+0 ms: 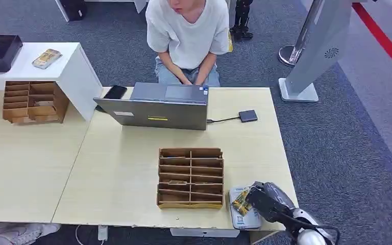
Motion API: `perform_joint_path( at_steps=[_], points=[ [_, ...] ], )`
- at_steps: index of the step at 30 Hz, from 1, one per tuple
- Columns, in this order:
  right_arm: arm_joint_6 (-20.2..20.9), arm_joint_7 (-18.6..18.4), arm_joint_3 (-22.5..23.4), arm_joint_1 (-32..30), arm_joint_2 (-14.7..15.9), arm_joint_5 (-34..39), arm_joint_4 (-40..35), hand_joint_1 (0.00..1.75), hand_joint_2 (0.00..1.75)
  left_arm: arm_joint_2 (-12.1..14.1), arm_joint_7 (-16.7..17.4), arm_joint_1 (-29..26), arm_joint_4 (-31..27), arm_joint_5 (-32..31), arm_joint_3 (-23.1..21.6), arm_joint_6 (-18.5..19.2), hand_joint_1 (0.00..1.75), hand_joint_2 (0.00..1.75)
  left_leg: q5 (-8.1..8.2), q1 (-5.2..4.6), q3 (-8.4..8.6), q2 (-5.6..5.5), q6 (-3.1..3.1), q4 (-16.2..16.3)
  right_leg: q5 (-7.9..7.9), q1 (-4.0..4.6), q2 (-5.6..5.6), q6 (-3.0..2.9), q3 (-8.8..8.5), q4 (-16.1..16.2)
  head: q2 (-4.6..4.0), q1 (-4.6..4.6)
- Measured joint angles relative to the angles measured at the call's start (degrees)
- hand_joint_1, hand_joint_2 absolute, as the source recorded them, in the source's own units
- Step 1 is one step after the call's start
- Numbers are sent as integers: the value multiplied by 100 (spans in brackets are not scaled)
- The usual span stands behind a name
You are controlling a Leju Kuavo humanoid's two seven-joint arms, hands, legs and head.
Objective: Pass the card to the sensor for recognition and then transmit it.
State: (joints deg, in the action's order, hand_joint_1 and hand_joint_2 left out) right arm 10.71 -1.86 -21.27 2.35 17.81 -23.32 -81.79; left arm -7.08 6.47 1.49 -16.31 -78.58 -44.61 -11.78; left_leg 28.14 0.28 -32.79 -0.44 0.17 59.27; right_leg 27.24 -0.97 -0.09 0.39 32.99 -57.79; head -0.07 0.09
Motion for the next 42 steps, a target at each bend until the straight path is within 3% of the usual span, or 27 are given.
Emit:
perform_joint_path(
  at_steps=[23,31,42],
  points=[
    [-39,140,37,-36,-9,-55,46,175,175,170,-299,10,0,-90,-785,-1318,0,0,0,0,-1,0,0,0,0,1,0,0,2,0,0,0],
    [-96,197,125,-63,-94,-66,39,175,175,210,-304,46,0,-17,-955,-1344,0,0,0,8,-2,1,-1,0,0,5,1,0,1,0,0,0],
    [-444,319,378,-81,-468,-129,-123,175,175,240,-304,94,0,214,-1281,-1346,0,0,-1,27,-7,-7,-4,0,0,20,0,-1,1,0,0,0]
  ],
)
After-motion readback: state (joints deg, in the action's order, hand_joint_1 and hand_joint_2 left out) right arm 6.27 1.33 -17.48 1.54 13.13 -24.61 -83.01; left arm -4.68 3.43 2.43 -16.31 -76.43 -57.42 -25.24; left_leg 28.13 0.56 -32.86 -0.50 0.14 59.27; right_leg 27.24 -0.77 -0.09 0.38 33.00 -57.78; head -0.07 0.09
